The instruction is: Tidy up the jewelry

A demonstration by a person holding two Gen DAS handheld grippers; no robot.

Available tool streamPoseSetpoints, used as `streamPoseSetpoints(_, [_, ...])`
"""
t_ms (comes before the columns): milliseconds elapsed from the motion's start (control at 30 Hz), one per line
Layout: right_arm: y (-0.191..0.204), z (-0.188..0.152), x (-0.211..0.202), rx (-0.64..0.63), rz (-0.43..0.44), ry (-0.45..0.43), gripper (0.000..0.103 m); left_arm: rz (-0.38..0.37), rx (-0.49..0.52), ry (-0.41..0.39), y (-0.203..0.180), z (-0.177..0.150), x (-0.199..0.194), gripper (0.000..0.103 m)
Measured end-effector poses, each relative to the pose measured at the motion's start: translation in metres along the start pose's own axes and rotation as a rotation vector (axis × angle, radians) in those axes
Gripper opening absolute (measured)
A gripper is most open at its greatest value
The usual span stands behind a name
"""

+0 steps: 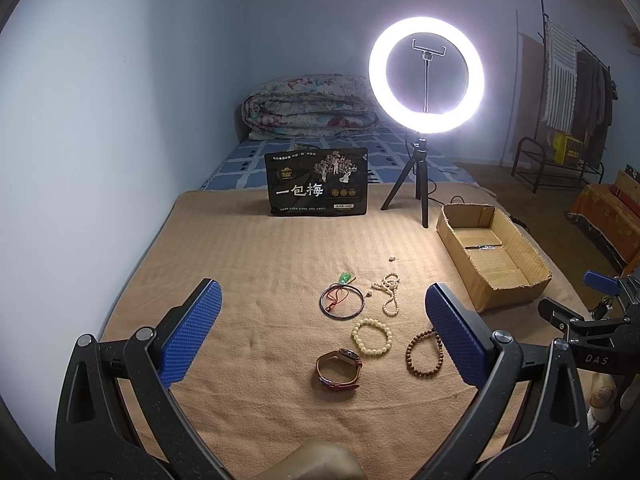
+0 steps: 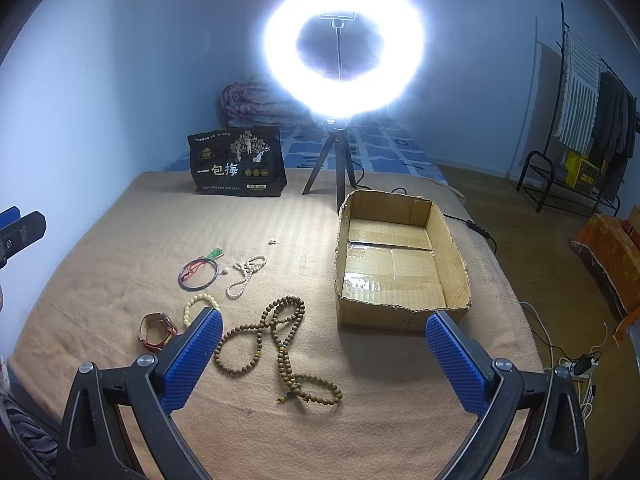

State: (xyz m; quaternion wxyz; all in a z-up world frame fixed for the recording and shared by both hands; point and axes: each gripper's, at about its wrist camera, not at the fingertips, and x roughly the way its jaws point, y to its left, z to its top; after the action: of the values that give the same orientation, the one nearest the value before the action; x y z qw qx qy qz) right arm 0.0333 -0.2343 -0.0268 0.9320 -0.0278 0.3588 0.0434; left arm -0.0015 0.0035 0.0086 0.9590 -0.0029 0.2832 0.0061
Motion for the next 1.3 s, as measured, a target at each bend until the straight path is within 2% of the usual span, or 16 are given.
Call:
streamPoseSetpoints(733, [-0.001, -0.002, 0.002, -0.001, 0.004, 0.011, 0.103, 0.005, -0.005, 0.012, 0.006, -0.006, 0.007, 0.103])
streamPoseSetpoints(1133, [-0.008, 0.001, 0.027, 0.011, 0.006, 0.08, 0.103, 0.045, -0.032, 0.084, 0.018, -0.009, 0.031, 0.103])
streamPoseSetpoints(1300, [-0.01, -0.001, 0.043, 0.014, 0.01, 0.125, 0.101, 0.029, -0.038, 0.137, 0.022, -0.012, 0.049, 0.103])
